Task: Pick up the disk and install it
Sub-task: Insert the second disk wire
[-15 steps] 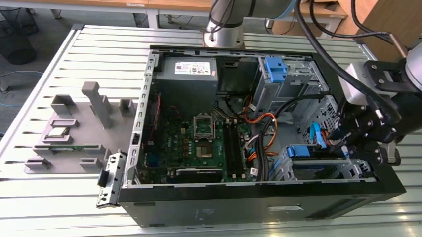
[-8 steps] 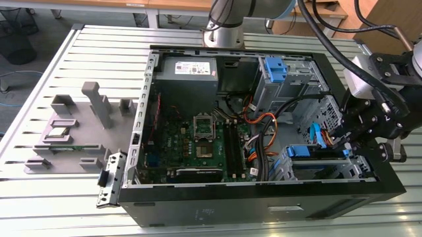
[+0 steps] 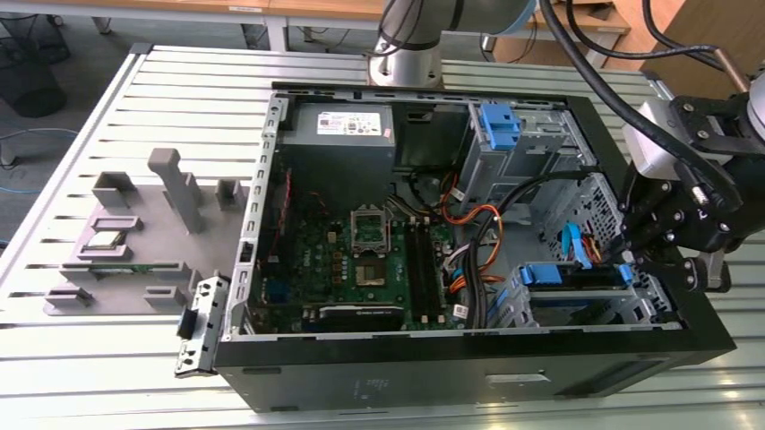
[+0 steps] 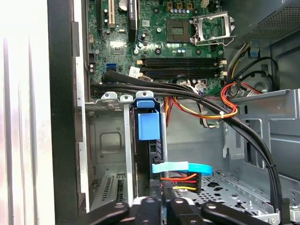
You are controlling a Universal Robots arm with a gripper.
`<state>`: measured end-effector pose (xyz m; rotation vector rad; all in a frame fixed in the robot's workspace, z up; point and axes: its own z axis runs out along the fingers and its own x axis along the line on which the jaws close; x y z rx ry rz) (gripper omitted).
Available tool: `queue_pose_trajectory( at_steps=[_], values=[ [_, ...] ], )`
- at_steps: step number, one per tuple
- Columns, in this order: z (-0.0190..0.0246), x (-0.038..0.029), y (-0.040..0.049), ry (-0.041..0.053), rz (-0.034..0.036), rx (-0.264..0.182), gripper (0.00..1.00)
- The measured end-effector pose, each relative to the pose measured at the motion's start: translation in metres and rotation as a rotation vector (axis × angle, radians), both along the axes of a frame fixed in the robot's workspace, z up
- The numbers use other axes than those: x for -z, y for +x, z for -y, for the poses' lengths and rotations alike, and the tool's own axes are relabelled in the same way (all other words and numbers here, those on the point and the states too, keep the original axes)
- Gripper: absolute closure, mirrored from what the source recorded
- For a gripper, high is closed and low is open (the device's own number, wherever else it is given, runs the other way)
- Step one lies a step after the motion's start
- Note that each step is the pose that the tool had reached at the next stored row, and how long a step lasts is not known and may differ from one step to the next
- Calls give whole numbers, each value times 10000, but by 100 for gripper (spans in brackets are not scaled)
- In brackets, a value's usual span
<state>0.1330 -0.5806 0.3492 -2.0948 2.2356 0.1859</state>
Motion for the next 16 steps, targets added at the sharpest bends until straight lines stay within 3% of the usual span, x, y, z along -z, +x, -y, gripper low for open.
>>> queue_pose_trajectory(
  at_steps=[1, 3, 9, 16],
  values=[
    [0, 0, 0, 0, 0, 0, 89],
    [0, 0, 0, -1, 0, 0, 90],
    [-1, 0, 0, -1, 0, 0, 90],
    [-42, 0, -24, 0, 0, 0, 90]
  ],
)
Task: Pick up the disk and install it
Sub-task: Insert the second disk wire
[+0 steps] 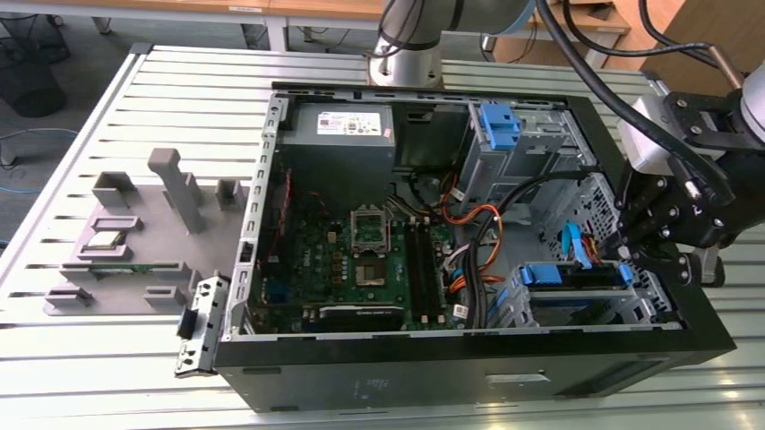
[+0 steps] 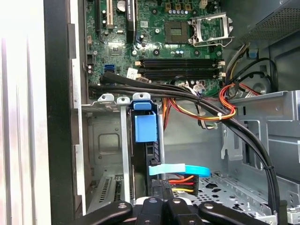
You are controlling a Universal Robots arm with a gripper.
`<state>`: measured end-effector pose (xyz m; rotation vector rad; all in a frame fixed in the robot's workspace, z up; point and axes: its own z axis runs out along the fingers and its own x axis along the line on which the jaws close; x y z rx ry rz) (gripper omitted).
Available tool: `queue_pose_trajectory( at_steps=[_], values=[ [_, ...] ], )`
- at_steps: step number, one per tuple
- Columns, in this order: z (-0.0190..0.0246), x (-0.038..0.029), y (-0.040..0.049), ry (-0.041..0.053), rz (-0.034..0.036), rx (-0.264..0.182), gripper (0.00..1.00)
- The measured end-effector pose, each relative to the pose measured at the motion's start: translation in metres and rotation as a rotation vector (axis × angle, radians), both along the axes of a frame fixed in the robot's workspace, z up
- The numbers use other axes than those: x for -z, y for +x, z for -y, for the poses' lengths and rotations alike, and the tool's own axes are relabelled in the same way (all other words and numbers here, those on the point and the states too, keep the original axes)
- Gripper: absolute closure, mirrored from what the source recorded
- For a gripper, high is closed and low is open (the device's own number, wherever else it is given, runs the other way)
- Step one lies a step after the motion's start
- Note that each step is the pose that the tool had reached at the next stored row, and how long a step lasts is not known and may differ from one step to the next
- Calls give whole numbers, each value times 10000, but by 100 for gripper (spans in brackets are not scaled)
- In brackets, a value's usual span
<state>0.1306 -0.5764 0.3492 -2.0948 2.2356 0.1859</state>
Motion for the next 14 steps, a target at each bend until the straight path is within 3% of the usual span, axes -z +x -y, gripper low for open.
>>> queue_pose_trajectory(
  at_steps=[14],
  values=[
    [-15, -44, -24, 0, 0, 0, 90]
  ],
)
